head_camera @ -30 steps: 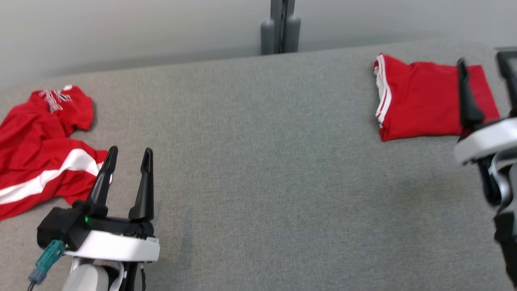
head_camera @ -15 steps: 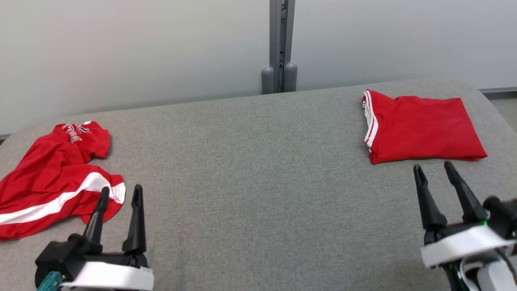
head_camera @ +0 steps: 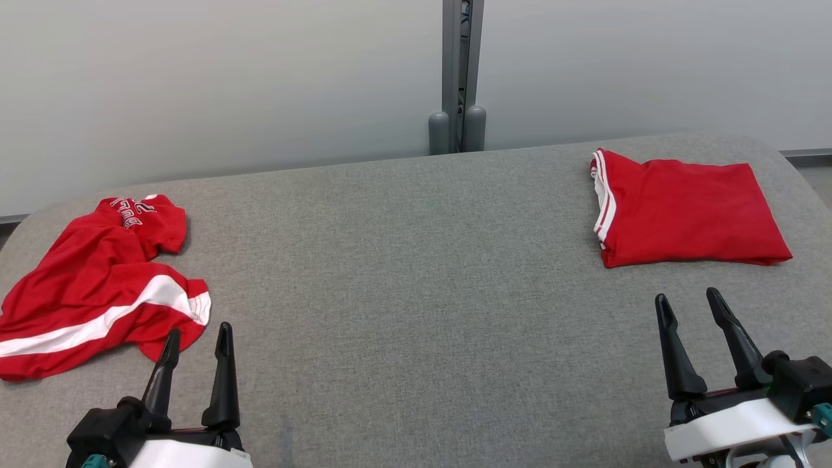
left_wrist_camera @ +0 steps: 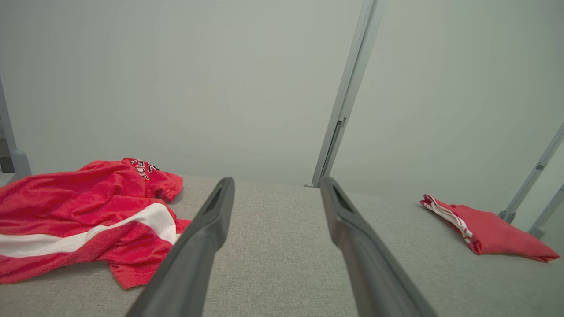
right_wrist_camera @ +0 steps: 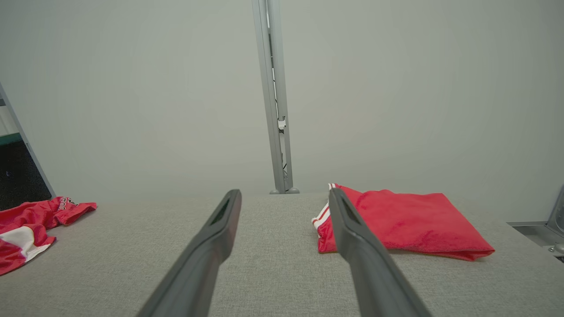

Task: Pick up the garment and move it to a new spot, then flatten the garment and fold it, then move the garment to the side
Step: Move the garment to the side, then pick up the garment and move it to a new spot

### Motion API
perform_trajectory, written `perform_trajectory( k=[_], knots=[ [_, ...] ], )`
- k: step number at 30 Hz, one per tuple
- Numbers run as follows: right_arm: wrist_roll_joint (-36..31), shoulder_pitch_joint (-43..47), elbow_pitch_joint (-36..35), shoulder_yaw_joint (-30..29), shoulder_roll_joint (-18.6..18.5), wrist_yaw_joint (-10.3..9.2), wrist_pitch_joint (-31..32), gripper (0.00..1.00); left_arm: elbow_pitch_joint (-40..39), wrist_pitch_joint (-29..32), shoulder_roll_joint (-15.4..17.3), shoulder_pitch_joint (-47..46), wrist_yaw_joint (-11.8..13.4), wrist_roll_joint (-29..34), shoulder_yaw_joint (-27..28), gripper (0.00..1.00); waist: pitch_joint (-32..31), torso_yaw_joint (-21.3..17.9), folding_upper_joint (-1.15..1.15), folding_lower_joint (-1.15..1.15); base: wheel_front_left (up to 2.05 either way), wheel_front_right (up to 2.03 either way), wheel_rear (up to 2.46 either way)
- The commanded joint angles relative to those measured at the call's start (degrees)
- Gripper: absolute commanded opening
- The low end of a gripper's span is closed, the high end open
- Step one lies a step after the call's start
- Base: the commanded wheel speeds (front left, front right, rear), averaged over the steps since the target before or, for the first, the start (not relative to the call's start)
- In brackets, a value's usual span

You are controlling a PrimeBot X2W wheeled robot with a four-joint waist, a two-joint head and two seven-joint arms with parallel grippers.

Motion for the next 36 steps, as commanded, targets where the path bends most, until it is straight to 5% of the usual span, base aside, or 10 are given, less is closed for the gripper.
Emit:
perform_trajectory(
  k=[1,14,29,36],
  knots=[
    [-0.44,0.65,-0.44,-0.49,0.19,0.03,-0.26,1.0,0.31,0.02,0.2,-0.71,-0.17,0.64,0.21,1.0,-0.07,0.17,0.0,0.0,0.0,0.0,0.0],
    [0.02,0.63,-1.54,1.1,0.27,0.03,-0.27,1.0,1.79,0.01,0.02,-1.67,-0.56,1.17,0.46,1.0,-0.04,2.14,0.0,0.0,0.0,0.0,0.0],
    [2.51,-0.2,-0.95,5.35,0.06,0.03,-0.27,1.0,3.92,0.05,0.62,-2.72,0.26,0.92,1.27,1.0,-0.16,17.39,0.0,0.0,0.0,0.0,0.0],
    [2.86,-0.62,-0.41,6.52,-0.02,0.03,-0.28,1.0,4.0,0.07,0.75,-2.71,0.39,0.28,1.23,1.0,-0.15,21.34,0.0,0.0,0.0,0.0,0.0]
  ],
)
